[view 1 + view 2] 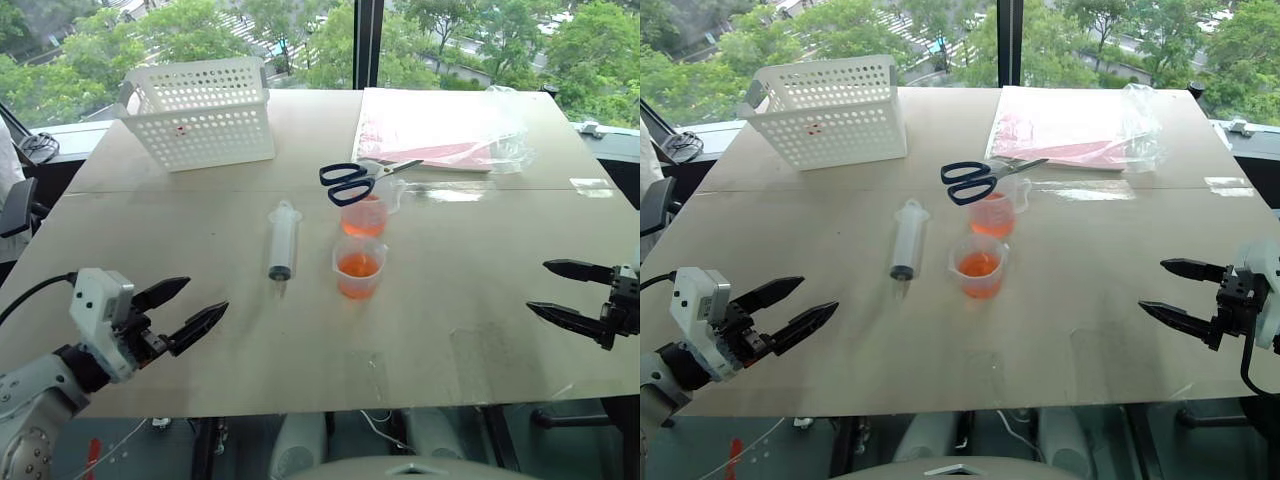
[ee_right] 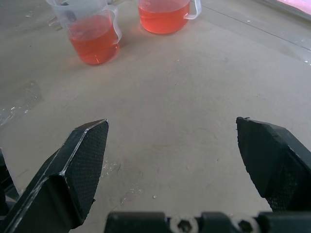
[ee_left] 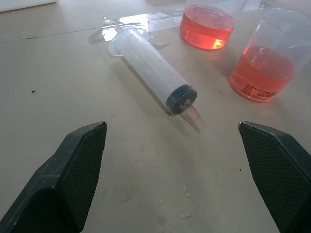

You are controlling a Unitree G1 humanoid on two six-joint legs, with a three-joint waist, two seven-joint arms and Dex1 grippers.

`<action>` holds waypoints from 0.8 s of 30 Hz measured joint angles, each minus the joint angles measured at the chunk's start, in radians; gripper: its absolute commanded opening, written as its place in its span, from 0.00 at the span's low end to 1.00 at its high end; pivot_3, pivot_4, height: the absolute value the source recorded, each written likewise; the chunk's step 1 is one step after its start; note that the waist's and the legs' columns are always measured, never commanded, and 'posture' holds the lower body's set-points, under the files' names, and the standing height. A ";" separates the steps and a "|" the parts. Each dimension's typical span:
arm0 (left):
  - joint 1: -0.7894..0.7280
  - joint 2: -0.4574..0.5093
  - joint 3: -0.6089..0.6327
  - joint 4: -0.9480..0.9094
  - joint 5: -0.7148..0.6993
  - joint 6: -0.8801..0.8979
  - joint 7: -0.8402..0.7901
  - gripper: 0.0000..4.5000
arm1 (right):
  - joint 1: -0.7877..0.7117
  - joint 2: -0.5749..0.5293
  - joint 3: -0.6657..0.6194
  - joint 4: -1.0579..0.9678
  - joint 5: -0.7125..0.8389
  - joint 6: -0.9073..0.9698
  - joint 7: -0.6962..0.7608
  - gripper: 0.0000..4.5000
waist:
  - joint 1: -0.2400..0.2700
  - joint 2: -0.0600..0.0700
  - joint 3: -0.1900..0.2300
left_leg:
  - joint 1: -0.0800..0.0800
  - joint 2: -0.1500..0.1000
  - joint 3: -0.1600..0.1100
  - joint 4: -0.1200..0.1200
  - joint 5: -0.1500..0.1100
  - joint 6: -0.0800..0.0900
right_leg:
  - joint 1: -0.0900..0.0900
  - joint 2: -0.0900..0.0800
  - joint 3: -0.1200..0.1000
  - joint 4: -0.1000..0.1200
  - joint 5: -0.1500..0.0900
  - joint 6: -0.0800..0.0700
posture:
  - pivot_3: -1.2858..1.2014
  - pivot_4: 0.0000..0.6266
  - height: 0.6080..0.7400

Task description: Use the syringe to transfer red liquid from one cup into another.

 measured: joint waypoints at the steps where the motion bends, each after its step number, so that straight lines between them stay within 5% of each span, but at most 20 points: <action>1: 0.000 0.000 0.000 0.000 0.000 0.000 0.000 0.98 | 0.000 0.000 0.000 0.000 0.000 0.000 0.000 1.00 | 0.000 0.000 0.000 | 0.000 0.000 0.000 0.000 0.000 0.000 | 0.000 0.000 0.000 0.000 0.000 0.000 | 0.52 0.24 1.00; 6: -0.267 0.112 -0.111 0.010 -0.031 0.045 0.080 0.98 | -0.100 0.105 0.036 -0.134 0.057 0.015 -0.115 1.00 | 0.006 0.000 0.001 | 0.002 0.002 -0.001 0.003 0.000 0.000 | 0.001 0.004 -0.001 0.002 -0.002 0.003 | 0.52 0.24 1.00; 13: -0.812 0.341 -0.404 0.111 -0.116 0.332 0.148 0.98 | -0.214 0.050 0.047 -0.230 0.102 0.082 -0.197 1.00 | 0.002 -0.003 0.002 | 0.000 -0.002 0.001 0.001 0.000 0.000 | 0.000 0.005 0.002 0.001 -0.001 0.003 | 0.52 0.24 1.00; 18: -1.169 0.312 -0.700 0.354 -0.046 0.422 0.095 0.98 | -0.208 0.022 0.037 -0.280 0.165 0.148 -0.203 1.00 | 0.002 -0.003 0.002 | -0.006 -0.002 0.001 0.000 0.000 0.000 | -0.003 0.007 0.001 0.000 0.002 0.004 | 0.52 0.24 1.00; 24: -1.427 0.202 -0.960 0.640 0.121 0.368 -0.041 0.98 | -0.169 0.018 -0.003 -0.343 0.199 0.166 -0.238 1.00 | 0.000 -0.003 0.002 | -0.013 -0.002 -0.001 0.003 0.000 0.000 | -0.008 0.007 -0.002 0.000 0.002 0.005 | 0.52 0.24 1.00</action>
